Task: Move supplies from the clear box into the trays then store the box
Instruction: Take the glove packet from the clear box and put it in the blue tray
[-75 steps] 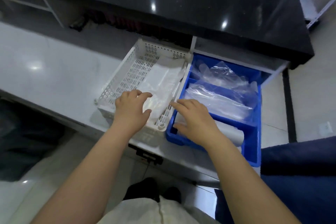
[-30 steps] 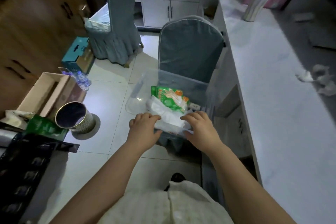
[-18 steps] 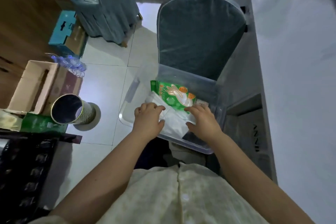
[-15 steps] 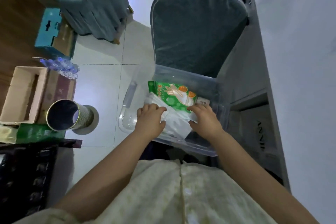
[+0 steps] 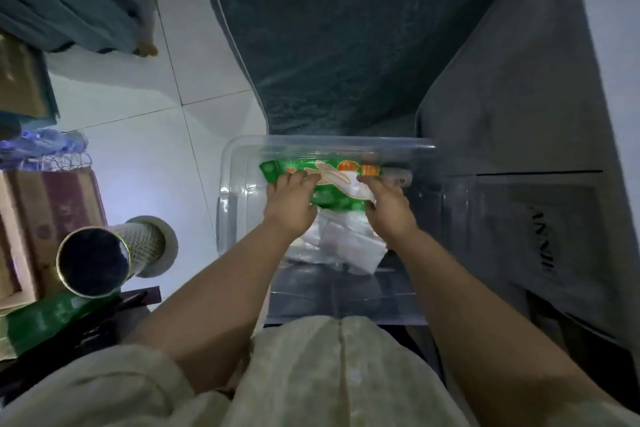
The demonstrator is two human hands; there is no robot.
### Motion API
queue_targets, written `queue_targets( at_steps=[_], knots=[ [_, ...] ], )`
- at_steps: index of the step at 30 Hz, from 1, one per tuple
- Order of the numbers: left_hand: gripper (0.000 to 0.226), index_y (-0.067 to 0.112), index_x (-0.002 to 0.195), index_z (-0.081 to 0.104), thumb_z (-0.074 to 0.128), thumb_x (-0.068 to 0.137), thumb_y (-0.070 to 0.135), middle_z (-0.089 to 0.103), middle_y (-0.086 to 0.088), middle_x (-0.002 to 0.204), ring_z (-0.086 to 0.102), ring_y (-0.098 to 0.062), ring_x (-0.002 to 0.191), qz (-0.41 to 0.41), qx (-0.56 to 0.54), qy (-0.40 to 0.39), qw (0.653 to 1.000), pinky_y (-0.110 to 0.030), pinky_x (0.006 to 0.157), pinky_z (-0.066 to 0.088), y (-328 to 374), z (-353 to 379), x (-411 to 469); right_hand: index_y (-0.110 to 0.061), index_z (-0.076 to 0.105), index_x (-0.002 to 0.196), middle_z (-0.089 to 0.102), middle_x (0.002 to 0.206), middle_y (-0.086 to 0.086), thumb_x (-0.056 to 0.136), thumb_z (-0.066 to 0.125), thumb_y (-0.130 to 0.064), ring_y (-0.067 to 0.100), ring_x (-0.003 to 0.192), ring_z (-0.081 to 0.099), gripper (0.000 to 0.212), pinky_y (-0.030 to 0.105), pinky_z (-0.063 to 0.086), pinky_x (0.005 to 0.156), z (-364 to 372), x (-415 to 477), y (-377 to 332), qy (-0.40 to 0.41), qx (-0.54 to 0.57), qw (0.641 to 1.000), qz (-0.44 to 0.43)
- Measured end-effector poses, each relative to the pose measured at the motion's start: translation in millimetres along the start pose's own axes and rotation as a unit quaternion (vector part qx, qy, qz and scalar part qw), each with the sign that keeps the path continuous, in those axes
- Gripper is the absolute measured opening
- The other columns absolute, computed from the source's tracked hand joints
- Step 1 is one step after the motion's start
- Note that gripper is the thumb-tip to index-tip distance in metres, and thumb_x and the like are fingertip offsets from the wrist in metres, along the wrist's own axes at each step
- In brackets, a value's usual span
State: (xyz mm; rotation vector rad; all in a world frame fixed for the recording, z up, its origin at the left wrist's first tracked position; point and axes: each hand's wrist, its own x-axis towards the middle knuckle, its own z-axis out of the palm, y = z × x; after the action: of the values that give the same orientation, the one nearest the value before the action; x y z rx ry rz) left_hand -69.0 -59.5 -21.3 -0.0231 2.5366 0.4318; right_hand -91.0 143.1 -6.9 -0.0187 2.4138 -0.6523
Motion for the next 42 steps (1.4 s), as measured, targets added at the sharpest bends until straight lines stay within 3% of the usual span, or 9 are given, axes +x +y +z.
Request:
queue_targets(
  at_steps=[5, 9, 16, 20, 22, 27, 32, 38, 42],
  knots=[
    [0.061, 0.028, 0.139, 0.04, 0.061, 0.082, 0.028, 0.04, -0.001, 0.145, 0.029, -0.03, 0.131, -0.011, -0.021, 0.038, 0.999, -0.048, 0.102, 0.031, -12.0, 30.6, 23.9, -0.024, 0.044, 0.132, 0.055, 0.128, 0.011, 0.09, 0.056, -0.014, 0.033, 0.113, 0.053, 0.045, 0.036, 0.044, 0.084, 39.5, 62.5, 9.7, 0.024, 0.076, 0.993, 0.09],
    [0.061, 0.027, 0.139, 0.042, 0.063, 0.082, 0.026, 0.042, -0.003, 0.144, 0.033, -0.03, 0.131, -0.021, -0.043, 0.058, 0.997, -0.048, 0.102, 0.032, -14.2, 48.9, 26.3, -0.016, 0.049, 0.116, 0.062, 0.113, 0.008, 0.086, 0.065, -0.014, 0.029, 0.104, 0.059, 0.033, 0.033, 0.047, 0.085, 67.5, 85.2, 7.6, 0.12, 0.287, 0.933, 0.181],
    [0.065, 0.025, 0.141, 0.039, 0.063, 0.08, 0.021, 0.038, -0.006, 0.148, 0.03, -0.031, 0.134, -0.008, -0.035, 0.069, 0.997, -0.051, 0.103, 0.031, -10.5, 57.6, 35.8, -0.015, 0.065, 0.101, 0.067, 0.099, 0.015, 0.089, 0.062, -0.022, 0.032, 0.09, 0.06, 0.015, 0.035, 0.048, 0.079, 77.9, 88.2, 27.8, 0.075, 0.221, 0.953, 0.194],
    [0.085, 0.033, 0.149, 0.015, 0.064, 0.08, 0.027, 0.012, -0.001, 0.159, 0.008, -0.028, 0.144, 0.012, -0.01, -0.027, 1.0, -0.059, 0.109, 0.018, -1.0, 63.9, 53.0, -0.014, 0.064, 0.099, 0.068, 0.094, 0.008, 0.09, 0.059, -0.015, 0.027, 0.089, 0.062, 0.011, 0.035, 0.05, 0.079, 65.4, 72.3, 53.1, 0.068, 0.23, 0.953, 0.186],
    [0.092, 0.037, 0.149, 0.002, 0.063, 0.081, 0.027, -0.001, 0.005, 0.16, -0.003, -0.028, 0.145, 0.015, 0.0, -0.079, 0.997, -0.061, 0.11, 0.011, 6.4, 71.5, 61.2, -0.011, 0.065, 0.101, 0.069, 0.097, 0.01, 0.088, 0.061, -0.011, 0.026, 0.092, 0.063, 0.014, 0.027, 0.045, 0.076, 61.2, 67.7, 64.4, 0.09, 0.241, 0.948, 0.185],
    [0.087, 0.036, 0.148, 0.01, 0.06, 0.08, 0.016, 0.01, 0.001, 0.158, 0.008, -0.033, 0.142, -0.036, 0.008, -0.048, 0.998, -0.06, 0.109, 0.02, 17.0, 84.2, 74.1, -0.009, 0.051, 0.121, 0.062, 0.117, 0.01, 0.079, 0.073, -0.009, 0.022, 0.104, 0.058, 0.047, 0.022, 0.043, 0.084, 62.6, 84.9, 69.0, 0.072, 0.332, 0.921, 0.189],
    [0.082, 0.027, 0.148, 0.018, 0.061, 0.078, 0.022, 0.021, -0.006, 0.155, 0.016, -0.036, 0.138, -0.038, 0.038, -0.017, 0.998, -0.058, 0.108, 0.019, 15.4, 89.2, 74.9, -0.017, 0.051, 0.116, 0.061, 0.094, -0.011, 0.072, 0.078, -0.01, 0.011, 0.09, 0.06, 0.053, 0.019, 0.046, 0.074, 64.9, 103.9, 58.7, 0.077, 0.381, 0.895, 0.218],
    [0.067, 0.018, 0.139, 0.039, 0.068, 0.079, 0.03, 0.043, -0.008, 0.142, 0.03, -0.034, 0.133, -0.014, 0.007, 0.077, 0.997, -0.053, 0.107, 0.022, 8.2, 63.6, 60.7, -0.037, 0.053, 0.078, 0.062, 0.101, -0.003, 0.071, 0.079, -0.006, 0.019, 0.097, 0.061, 0.041, 0.034, 0.049, 0.082, 49.3, 68.0, 48.8, 0.037, 0.31, 0.944, 0.103],
    [0.067, 0.03, 0.136, 0.042, 0.071, 0.076, 0.032, 0.044, 0.0, 0.143, 0.028, -0.027, 0.136, 0.044, 0.021, 0.02, 0.999, -0.057, 0.108, 0.013, 3.8, 28.2, 46.6, -0.042, 0.052, 0.07, 0.06, 0.088, -0.006, 0.068, 0.073, 0.009, 0.016, 0.087, 0.057, 0.056, 0.028, 0.045, 0.075, 30.3, 26.7, 45.4, 0.062, 0.28, 0.958, 0.02]
  ],
)
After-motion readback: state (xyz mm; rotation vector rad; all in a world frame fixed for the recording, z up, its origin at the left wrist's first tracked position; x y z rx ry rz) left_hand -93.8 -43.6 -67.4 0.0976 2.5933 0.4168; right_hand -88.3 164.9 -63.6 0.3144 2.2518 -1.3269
